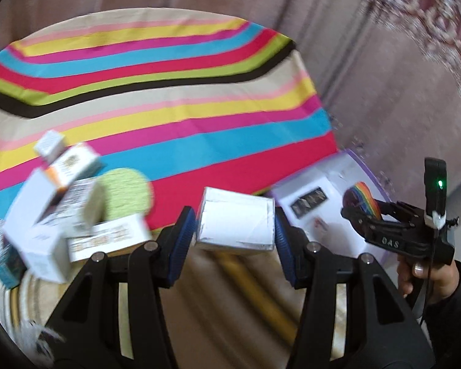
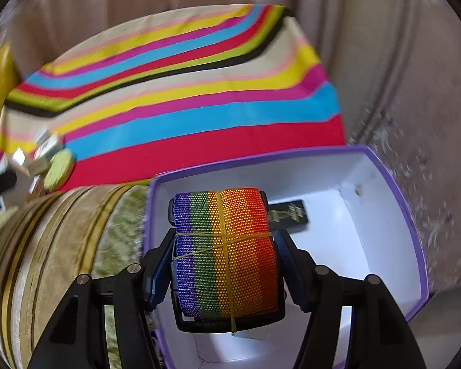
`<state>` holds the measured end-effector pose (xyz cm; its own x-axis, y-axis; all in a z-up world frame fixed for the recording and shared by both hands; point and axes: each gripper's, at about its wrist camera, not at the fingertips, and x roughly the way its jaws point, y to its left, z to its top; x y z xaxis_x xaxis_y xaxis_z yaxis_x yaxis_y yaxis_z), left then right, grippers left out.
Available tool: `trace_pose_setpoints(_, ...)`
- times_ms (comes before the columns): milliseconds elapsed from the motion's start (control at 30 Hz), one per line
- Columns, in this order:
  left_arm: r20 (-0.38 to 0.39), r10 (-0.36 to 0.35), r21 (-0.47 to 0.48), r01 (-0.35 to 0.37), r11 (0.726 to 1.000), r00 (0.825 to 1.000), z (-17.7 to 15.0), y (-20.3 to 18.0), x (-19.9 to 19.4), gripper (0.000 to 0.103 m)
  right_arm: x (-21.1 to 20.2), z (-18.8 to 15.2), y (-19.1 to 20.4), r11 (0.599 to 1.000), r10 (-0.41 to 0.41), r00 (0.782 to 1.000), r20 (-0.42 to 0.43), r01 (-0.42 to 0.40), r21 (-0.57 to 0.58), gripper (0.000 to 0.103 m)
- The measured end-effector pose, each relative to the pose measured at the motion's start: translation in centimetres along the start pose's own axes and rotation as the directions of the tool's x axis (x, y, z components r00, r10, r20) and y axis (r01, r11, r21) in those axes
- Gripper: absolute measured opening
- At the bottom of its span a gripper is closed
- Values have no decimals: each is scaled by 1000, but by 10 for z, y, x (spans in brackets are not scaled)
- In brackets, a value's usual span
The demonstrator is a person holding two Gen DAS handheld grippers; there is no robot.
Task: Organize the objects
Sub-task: 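Carry the rainbow bundle with the right gripper over the purple box, then lower the rainbow bundle into the purple box and open the right gripper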
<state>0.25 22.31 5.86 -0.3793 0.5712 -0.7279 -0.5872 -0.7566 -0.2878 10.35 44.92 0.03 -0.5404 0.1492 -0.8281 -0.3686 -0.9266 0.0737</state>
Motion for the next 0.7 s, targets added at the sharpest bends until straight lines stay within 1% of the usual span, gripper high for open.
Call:
trace_pose_setpoints(100, -28, -48, 42, 49, 998, 998, 4, -23, 14, 55, 3, -4, -21, 995, -31, 999, -16, 32, 91, 63)
trace_pose_setpoints(200, -60, -79, 81, 84, 993, 995, 6, -43, 27, 55, 4, -8, -34, 990, -30, 999, -25, 33, 138, 63)
trace_pose_setpoints(300, -94, -100, 113, 110, 987, 991, 7, -60, 40, 55, 2, -10, -40, 986, -69, 997, -30, 73, 152, 63)
trace_pose_setpoints(467, -133, -112, 137, 130, 982, 985, 9, -78, 58, 55, 3, -13, -56, 976, -95, 995, -43, 101, 192, 63)
trace_pose_setpoints(567, -145, -115, 162, 138, 977, 983, 11, -90, 67, 55, 3, -14, -64, 973, -98, 994, -47, 105, 206, 63)
trace_pose_setpoints(700, -147, -123, 175, 148, 973, 981, 15, -97, 74, 56, -1, -13, -68, 973, -95, 995, -31, 100, 209, 63)
